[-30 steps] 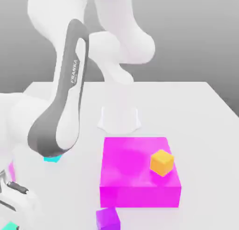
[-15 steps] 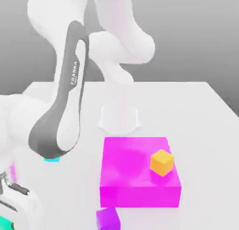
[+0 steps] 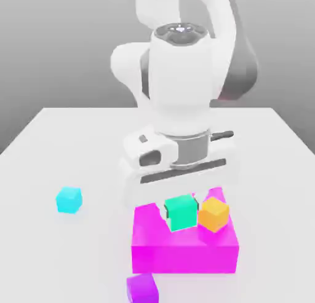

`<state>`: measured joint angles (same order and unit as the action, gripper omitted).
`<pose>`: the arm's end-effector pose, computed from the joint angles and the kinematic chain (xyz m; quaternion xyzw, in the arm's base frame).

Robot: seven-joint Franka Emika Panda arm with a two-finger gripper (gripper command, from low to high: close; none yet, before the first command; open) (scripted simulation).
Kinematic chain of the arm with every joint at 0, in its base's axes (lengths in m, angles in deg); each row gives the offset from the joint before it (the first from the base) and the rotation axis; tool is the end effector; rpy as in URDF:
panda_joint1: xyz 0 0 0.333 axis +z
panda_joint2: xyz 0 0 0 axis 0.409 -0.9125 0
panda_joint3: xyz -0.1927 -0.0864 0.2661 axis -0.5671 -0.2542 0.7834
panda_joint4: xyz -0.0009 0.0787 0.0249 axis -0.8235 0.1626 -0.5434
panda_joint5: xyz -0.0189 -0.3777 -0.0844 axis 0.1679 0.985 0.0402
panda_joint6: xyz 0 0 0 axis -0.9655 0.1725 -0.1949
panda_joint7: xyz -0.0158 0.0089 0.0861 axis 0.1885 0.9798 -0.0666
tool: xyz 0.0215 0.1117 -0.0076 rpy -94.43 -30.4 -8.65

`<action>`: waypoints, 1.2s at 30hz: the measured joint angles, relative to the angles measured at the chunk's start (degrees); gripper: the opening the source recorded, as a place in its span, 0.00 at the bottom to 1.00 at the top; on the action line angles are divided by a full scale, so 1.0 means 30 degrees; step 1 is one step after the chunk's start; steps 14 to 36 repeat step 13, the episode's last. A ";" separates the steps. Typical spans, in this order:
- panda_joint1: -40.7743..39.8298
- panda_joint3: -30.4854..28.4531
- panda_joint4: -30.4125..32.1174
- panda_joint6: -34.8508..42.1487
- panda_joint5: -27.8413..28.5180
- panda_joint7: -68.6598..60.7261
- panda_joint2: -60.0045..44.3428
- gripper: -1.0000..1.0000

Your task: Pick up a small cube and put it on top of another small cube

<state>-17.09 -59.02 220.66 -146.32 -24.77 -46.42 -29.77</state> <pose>0.4180 0.0663 0.3282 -0.9879 0.1543 0.0061 0.0133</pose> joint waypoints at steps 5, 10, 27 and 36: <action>0.1666 0.1131 0.2560 0.0119 0.0035 -0.1789 0.2748 0.00; 0.1702 0.1406 0.3456 -0.3365 0.0315 -0.1760 0.0163 1.00; 0.1702 0.1406 0.3456 -0.3364 0.0315 -0.1760 0.0163 1.00; 0.1702 0.1406 0.3456 -0.3364 0.0315 -0.1760 0.0163 1.00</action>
